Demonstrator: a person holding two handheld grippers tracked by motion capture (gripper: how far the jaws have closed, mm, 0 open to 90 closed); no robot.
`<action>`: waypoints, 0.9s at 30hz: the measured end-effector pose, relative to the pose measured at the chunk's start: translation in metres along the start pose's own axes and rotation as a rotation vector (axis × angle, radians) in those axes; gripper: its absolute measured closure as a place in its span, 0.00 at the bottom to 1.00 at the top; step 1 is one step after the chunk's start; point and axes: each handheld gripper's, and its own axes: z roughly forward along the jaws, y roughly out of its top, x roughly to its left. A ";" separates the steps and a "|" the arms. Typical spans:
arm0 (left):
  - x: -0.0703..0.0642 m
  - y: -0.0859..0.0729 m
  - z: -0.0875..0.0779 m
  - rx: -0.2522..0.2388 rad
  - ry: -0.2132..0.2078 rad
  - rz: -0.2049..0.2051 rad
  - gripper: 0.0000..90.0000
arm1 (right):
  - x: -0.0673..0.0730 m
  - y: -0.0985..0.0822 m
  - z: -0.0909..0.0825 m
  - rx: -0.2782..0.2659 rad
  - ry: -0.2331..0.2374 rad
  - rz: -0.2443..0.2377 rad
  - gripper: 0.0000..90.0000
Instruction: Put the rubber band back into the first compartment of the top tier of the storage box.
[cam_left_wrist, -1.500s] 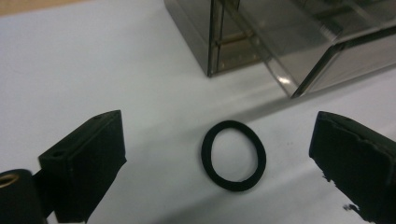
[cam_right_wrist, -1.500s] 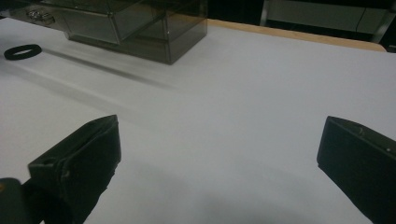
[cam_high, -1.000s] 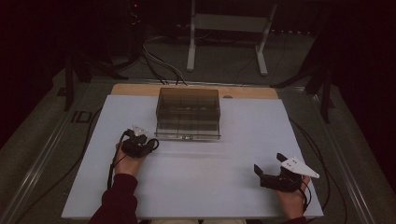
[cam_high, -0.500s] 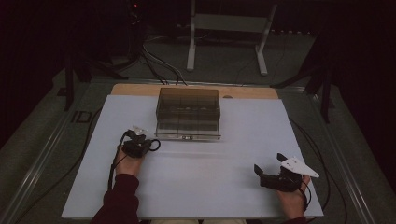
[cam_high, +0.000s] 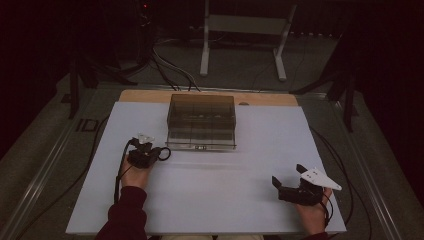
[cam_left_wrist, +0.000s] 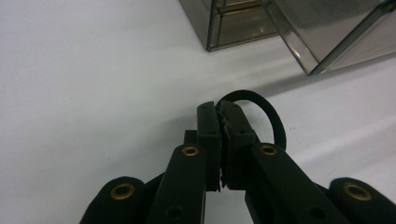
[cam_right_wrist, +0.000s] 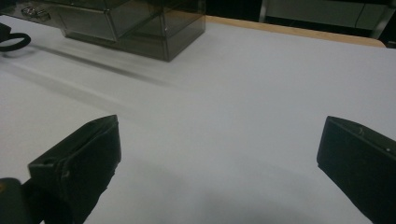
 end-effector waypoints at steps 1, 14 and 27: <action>0.000 0.000 -0.001 -0.002 -0.002 -0.002 0.99 | 0.000 0.000 0.000 0.001 -0.001 -0.001 0.00; 0.001 0.006 -0.010 -0.031 -0.012 0.000 0.99 | 0.001 0.000 -0.001 -0.004 -0.005 0.002 0.00; 0.008 0.010 -0.021 -0.058 -0.005 -0.012 0.99 | 0.001 0.000 -0.001 -0.005 -0.004 0.003 0.00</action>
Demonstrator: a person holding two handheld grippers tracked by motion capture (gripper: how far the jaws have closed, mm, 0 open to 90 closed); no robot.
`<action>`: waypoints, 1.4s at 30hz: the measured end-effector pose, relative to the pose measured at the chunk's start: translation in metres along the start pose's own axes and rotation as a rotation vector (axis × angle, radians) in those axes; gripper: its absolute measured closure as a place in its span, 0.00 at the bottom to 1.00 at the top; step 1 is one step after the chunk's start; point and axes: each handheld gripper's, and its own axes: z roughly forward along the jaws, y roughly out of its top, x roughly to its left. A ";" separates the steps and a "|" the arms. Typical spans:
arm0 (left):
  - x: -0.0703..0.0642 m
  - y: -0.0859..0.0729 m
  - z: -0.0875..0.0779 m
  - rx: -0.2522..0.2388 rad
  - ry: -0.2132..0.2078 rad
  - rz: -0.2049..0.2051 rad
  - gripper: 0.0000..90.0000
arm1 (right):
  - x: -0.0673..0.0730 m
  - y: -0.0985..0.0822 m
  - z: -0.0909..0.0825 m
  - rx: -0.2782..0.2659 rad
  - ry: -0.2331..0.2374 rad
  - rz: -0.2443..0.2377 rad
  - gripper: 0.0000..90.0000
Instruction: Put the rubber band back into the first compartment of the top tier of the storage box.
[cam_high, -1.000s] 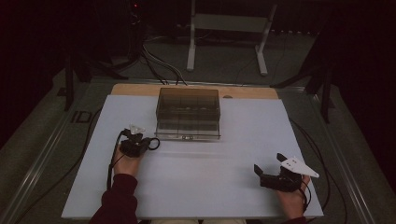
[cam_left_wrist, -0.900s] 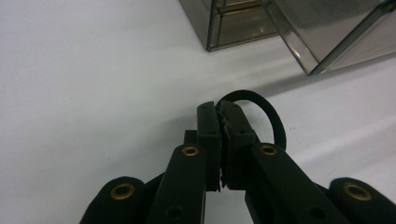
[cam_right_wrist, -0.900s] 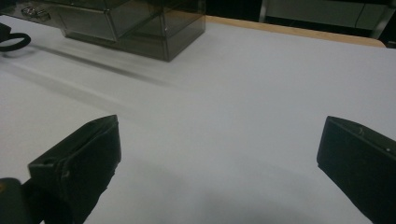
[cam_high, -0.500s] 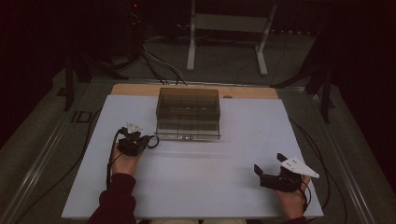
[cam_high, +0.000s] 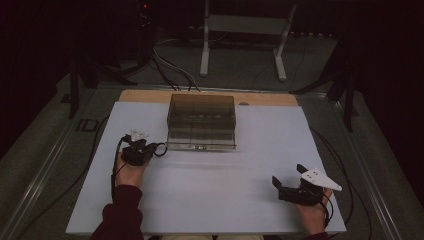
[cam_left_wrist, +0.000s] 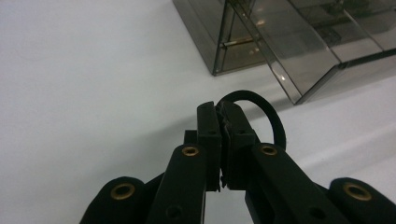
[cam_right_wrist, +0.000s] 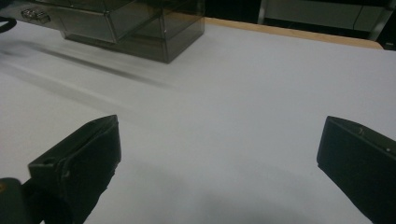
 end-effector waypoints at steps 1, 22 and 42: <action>0.000 0.001 -0.001 -0.004 0.003 0.001 0.99 | 0.000 0.000 0.000 0.000 0.000 0.001 0.00; 0.001 0.019 -0.019 -0.062 0.020 0.003 0.99 | 0.000 0.000 0.000 -0.001 0.002 0.001 0.00; -0.002 0.033 -0.028 -0.096 0.012 0.011 0.99 | 0.000 0.000 0.000 -0.001 0.002 0.001 0.00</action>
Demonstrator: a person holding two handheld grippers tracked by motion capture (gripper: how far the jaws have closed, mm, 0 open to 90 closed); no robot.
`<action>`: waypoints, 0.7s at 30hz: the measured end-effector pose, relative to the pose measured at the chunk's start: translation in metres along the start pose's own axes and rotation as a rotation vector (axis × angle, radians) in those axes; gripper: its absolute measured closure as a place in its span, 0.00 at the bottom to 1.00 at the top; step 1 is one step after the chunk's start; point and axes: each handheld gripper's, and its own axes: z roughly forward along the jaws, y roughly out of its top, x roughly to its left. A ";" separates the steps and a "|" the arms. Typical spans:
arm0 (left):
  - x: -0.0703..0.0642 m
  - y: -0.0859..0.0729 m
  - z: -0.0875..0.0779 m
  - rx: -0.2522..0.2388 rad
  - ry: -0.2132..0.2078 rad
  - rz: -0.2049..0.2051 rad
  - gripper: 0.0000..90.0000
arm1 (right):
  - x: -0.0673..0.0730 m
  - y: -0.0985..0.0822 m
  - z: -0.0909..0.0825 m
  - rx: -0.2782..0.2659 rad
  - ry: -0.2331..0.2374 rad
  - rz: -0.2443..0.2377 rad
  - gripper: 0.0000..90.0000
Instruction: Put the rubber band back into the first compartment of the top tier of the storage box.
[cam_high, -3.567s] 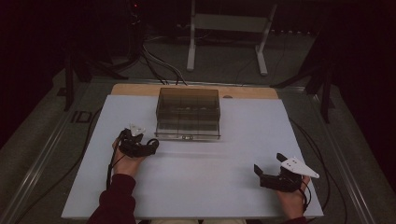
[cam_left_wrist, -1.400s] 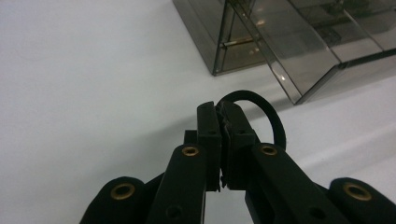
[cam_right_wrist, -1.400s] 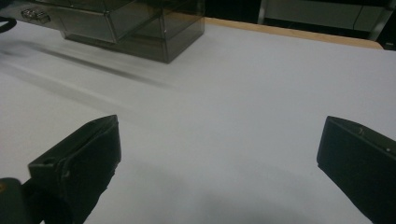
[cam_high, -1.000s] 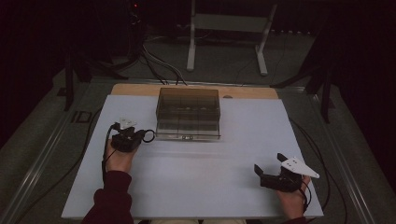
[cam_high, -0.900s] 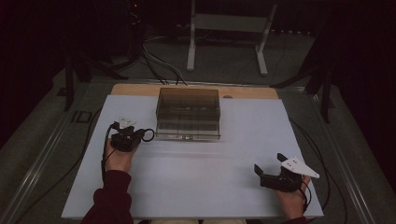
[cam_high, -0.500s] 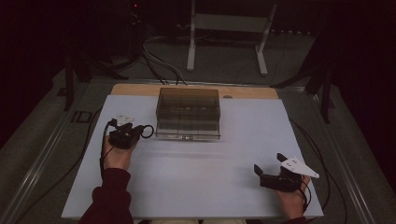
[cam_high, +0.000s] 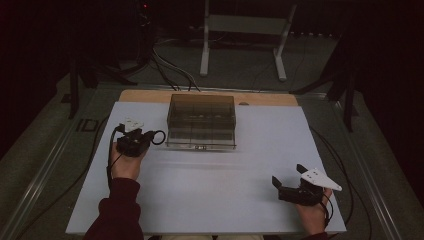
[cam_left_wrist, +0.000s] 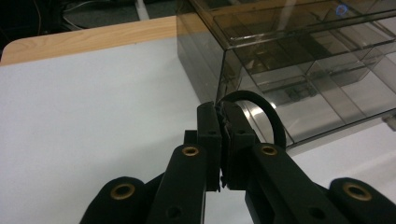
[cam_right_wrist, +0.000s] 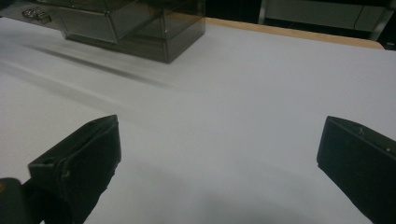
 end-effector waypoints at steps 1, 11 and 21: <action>0.000 0.001 0.000 -0.001 -0.002 0.001 0.99 | 0.000 0.000 0.000 0.000 0.000 -0.001 0.00; -0.006 0.007 0.001 -0.009 -0.011 0.010 0.99 | 0.000 0.000 0.000 0.001 0.000 -0.001 0.00; -0.011 0.008 0.004 -0.011 -0.021 0.013 0.99 | 0.000 0.000 0.000 0.000 0.000 -0.001 0.00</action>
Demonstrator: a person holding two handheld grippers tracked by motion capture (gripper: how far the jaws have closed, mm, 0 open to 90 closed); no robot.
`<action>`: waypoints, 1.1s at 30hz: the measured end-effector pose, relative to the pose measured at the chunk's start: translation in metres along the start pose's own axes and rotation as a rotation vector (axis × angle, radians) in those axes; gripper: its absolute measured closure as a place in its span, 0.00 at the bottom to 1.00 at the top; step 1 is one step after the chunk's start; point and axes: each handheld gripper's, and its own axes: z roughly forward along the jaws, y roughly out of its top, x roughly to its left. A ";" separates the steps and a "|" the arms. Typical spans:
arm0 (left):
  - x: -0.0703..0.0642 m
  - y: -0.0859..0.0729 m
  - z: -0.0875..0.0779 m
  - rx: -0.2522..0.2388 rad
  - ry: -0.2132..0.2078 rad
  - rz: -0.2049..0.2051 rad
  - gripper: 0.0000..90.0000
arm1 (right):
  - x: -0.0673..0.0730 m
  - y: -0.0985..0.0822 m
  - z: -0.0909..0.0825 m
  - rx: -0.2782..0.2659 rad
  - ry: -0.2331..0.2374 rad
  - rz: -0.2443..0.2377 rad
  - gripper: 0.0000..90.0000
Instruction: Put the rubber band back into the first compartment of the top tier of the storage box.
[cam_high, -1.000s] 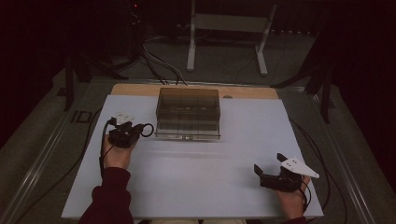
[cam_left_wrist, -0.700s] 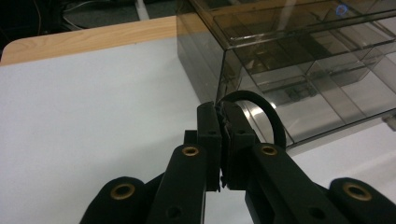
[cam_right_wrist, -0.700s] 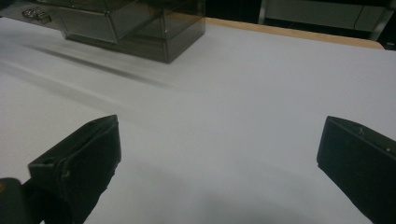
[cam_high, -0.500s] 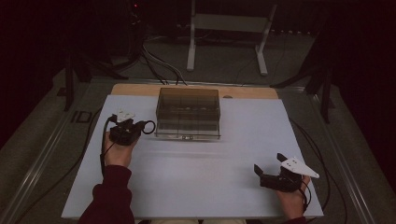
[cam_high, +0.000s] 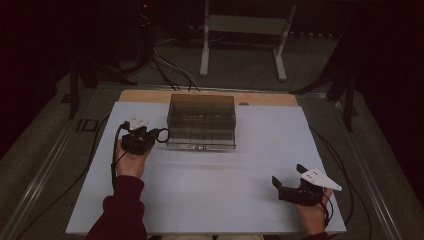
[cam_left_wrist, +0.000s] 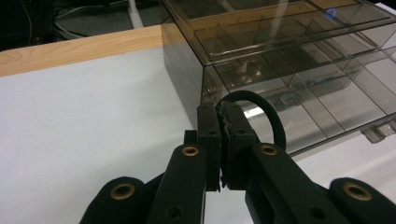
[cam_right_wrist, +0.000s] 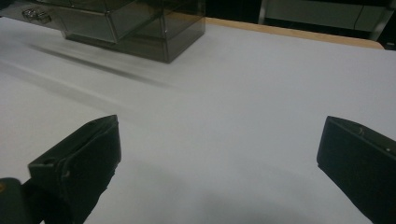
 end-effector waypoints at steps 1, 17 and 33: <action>0.000 0.000 0.000 0.001 -0.001 0.000 0.99 | 0.000 0.000 0.000 0.000 0.000 0.000 0.00; -0.005 0.001 0.004 0.002 -0.015 -0.002 0.99 | 0.000 0.000 0.000 0.001 0.000 0.000 0.00; -0.012 0.005 0.009 0.000 -0.029 0.007 0.99 | 0.000 0.000 0.000 0.001 0.000 0.000 0.00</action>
